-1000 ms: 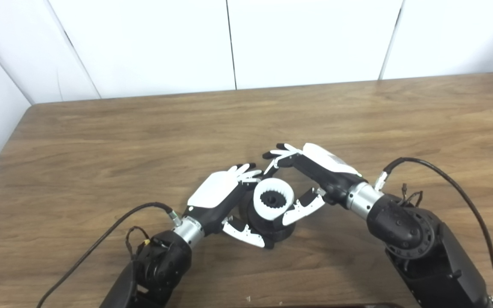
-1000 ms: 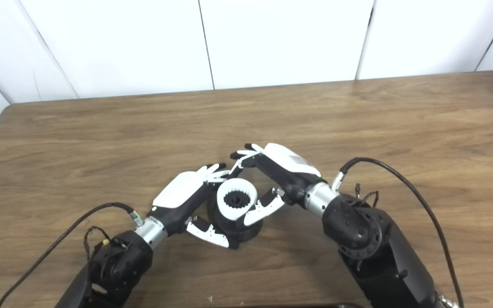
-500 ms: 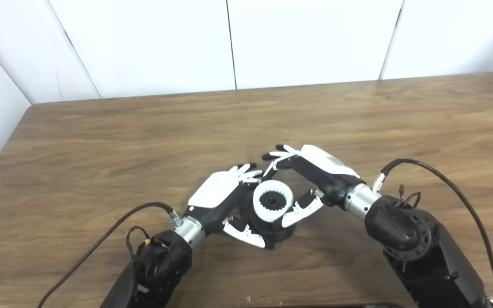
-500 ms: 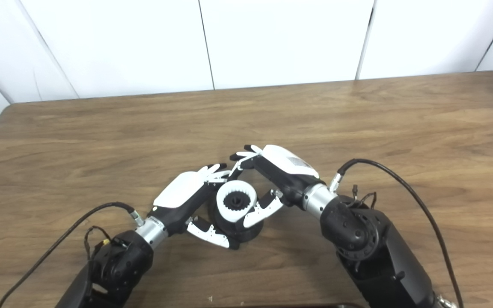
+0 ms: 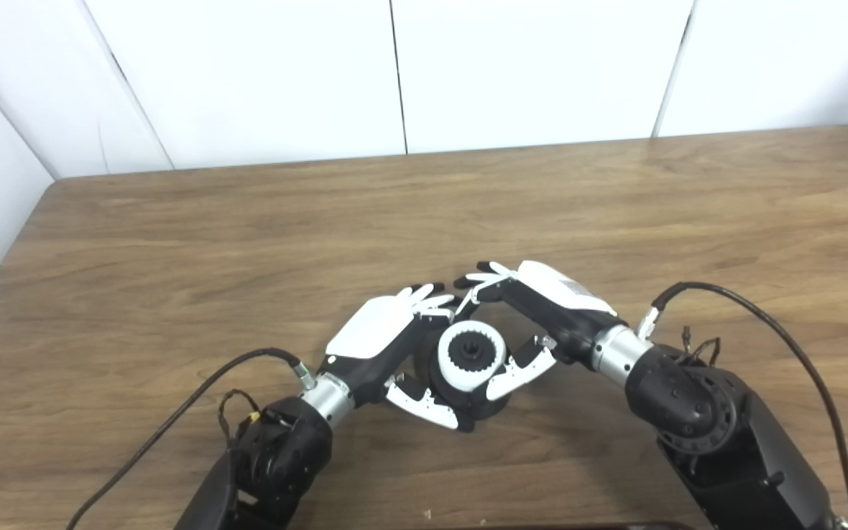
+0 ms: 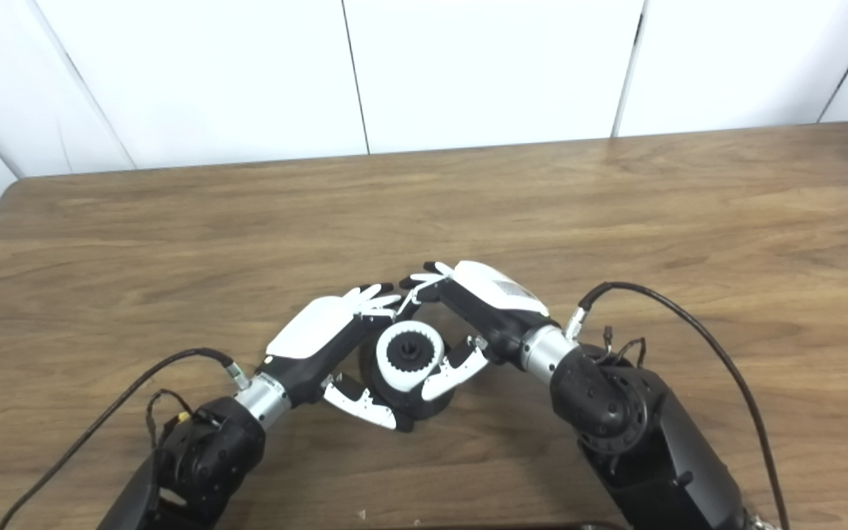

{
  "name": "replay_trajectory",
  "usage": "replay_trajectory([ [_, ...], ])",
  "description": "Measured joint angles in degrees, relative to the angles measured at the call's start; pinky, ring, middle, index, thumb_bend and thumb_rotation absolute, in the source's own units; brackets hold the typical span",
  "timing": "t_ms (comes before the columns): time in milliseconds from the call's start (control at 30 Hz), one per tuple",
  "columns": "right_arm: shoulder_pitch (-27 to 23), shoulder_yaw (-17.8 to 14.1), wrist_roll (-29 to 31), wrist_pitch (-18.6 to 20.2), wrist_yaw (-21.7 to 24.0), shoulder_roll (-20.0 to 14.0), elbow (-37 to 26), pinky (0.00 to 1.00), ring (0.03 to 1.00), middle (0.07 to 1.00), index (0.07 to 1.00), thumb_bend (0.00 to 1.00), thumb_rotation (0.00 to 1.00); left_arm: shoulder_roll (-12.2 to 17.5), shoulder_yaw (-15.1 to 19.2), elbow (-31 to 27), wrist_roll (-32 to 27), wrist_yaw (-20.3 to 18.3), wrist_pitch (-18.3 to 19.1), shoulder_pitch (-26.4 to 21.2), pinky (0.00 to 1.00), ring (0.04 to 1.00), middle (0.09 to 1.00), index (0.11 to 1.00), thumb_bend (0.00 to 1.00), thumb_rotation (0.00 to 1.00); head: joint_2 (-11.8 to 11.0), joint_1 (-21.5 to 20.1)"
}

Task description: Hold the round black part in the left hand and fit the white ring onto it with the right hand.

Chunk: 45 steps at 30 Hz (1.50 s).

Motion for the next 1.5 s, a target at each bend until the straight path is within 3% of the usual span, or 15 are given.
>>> replay_trajectory([
  [100, 0.0, 0.0, 0.2, -0.1, 0.1, -0.2, 0.0, 1.0, 1.0, 0.9, 0.494, 0.52, 0.16, 0.0, 0.0, 0.0, 0.0, 0.0, -0.1, 0.0, 1.0, 0.993, 0.913, 0.629, 0.89, 0.41, 0.0, 0.0],
  [133, 0.0, 0.0, 0.3, -0.1, 0.1, -0.3, 0.1, 1.0, 1.0, 0.901, 0.6, 0.8, 0.29, 0.0, 0.0, 0.0, 0.0, 0.0, -0.1, 0.0, 1.0, 0.991, 0.912, 0.628, 0.89, 0.4, 0.0, 0.1],
  [200, -0.1, 0.1, 0.3, -0.1, 0.2, -0.5, 0.1, 1.0, 1.0, 0.9, 0.65, 0.89, 0.33, -0.1, 0.0, 0.0, 0.0, 0.0, -0.2, 0.0, 1.0, 0.99, 0.911, 0.628, 0.89, 0.39, -0.1, 0.0],
  [300, -0.1, 0.5, -0.3, -0.1, 0.7, -1.1, 0.2, 1.0, 1.0, 0.903, 0.701, 0.93, 0.36, -0.1, 0.1, 0.0, 0.1, 0.0, -0.2, 0.0, 1.0, 0.987, 0.909, 0.627, 0.9, 0.4, -0.2, -0.1],
  [567, -0.2, 0.4, -0.1, 0.0, 1.2, -1.4, 0.2, 1.0, 0.998, 0.917, 0.766, 1.0, 0.41, -0.1, 0.2, 0.0, 0.2, 0.0, -0.1, 0.0, 1.0, 0.994, 0.916, 0.631, 0.9, 0.39, -0.2, 0.0],
  [967, -0.2, -0.4, 0.7, 0.5, 1.3, -1.6, 0.2, 1.0, 0.993, 0.911, 0.739, 1.0, 0.47, -0.1, 0.3, 0.0, 0.2, 0.0, 0.0, 0.0, 1.0, 0.989, 0.912, 0.646, 0.91, 0.41, -0.2, 0.0],
  [1500, -0.2, -3.4, 1.8, 0.6, 1.3, -1.9, 0.2, 1.0, 0.992, 0.92, 0.749, 1.0, 0.44, 0.3, 1.9, 0.2, 0.5, 0.0, 0.2, 0.2, 1.0, 0.969, 0.885, 0.752, 0.95, 0.41, -0.5, 0.3],
])
